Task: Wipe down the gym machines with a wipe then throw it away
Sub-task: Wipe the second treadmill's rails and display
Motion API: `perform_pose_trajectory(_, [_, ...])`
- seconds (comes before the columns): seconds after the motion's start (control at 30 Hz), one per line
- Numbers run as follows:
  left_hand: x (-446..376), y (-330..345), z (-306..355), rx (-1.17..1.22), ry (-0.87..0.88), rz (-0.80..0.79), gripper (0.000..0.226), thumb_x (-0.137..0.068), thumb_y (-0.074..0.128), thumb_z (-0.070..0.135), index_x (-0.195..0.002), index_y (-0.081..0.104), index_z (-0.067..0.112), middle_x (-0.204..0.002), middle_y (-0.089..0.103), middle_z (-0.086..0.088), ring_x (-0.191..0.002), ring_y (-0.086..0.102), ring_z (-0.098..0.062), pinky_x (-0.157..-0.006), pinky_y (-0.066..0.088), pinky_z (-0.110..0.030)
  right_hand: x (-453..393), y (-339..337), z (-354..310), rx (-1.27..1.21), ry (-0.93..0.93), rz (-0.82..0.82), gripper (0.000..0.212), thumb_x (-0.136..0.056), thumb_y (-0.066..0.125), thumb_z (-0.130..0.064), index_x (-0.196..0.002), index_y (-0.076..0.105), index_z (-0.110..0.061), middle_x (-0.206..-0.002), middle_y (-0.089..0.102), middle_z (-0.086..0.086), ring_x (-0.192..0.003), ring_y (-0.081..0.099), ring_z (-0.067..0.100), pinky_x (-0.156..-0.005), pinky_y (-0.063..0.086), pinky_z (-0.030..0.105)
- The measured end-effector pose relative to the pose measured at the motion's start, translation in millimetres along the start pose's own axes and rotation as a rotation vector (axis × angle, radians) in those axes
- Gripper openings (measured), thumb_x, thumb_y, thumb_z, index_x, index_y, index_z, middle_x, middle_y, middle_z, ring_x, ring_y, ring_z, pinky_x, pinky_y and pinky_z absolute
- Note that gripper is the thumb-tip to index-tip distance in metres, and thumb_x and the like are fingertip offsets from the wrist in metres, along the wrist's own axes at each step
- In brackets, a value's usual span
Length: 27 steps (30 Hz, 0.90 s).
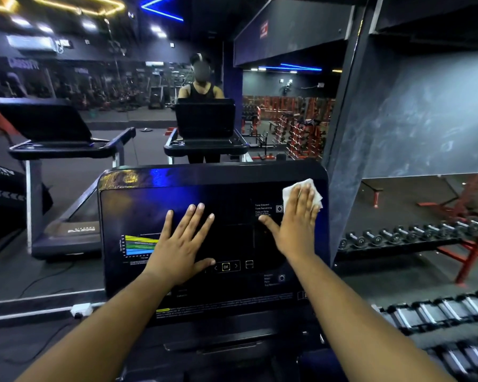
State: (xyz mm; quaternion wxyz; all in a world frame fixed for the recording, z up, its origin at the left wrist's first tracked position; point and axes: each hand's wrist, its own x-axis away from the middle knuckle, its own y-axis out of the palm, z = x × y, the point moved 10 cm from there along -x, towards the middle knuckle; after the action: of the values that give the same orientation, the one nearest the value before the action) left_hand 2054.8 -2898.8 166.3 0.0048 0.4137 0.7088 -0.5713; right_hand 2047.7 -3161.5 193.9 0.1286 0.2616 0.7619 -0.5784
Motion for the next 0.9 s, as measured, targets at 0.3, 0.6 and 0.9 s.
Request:
perform_pose_trajectory(0.3, [0.8,-2.0,-0.6,0.002,0.003,0.060,0.101,-0.085,0.033,0.080,-0.164,0.016,0.018,-0.172,0.004,-0.013,-0.159,0.003,-0.028,-0.123,0.011,-0.066,79.4,47.1,32.9,0.060,-0.048,-0.123,0.124,-0.080,0.018,-0.093,-0.159,-0.009,-0.001,-0.166,-0.017,0.022,-0.155,-0.012,0.035,-0.123,0.014,0.060])
perform_pose_trajectory(0.6, [-0.2,2.2,2.9,-0.018,-0.008,0.080,0.104,-0.083,0.034,0.080,-0.163,0.019,0.016,-0.171,0.003,-0.016,-0.158,0.004,-0.031,-0.122,0.009,-0.067,-2.3,0.0,40.9,0.086,-0.073,-0.048,0.120,-0.079,0.010,-0.093,-0.156,-0.024,-0.008,-0.163,-0.031,0.016,-0.152,-0.027,0.028,-0.124,-0.006,0.055])
perform_pose_trajectory(0.9, [1.8,0.8,0.5,0.002,-0.010,0.033,0.107,-0.081,0.034,0.081,-0.164,0.014,0.017,-0.171,0.001,-0.015,-0.159,0.001,-0.030,-0.123,0.008,-0.066,103.2,76.8,1.4,0.169,-0.289,-0.201,0.131,-0.075,0.018,-0.096,-0.158,-0.005,0.003,-0.164,-0.014,0.028,-0.154,-0.011,0.042,-0.122,0.003,0.061])
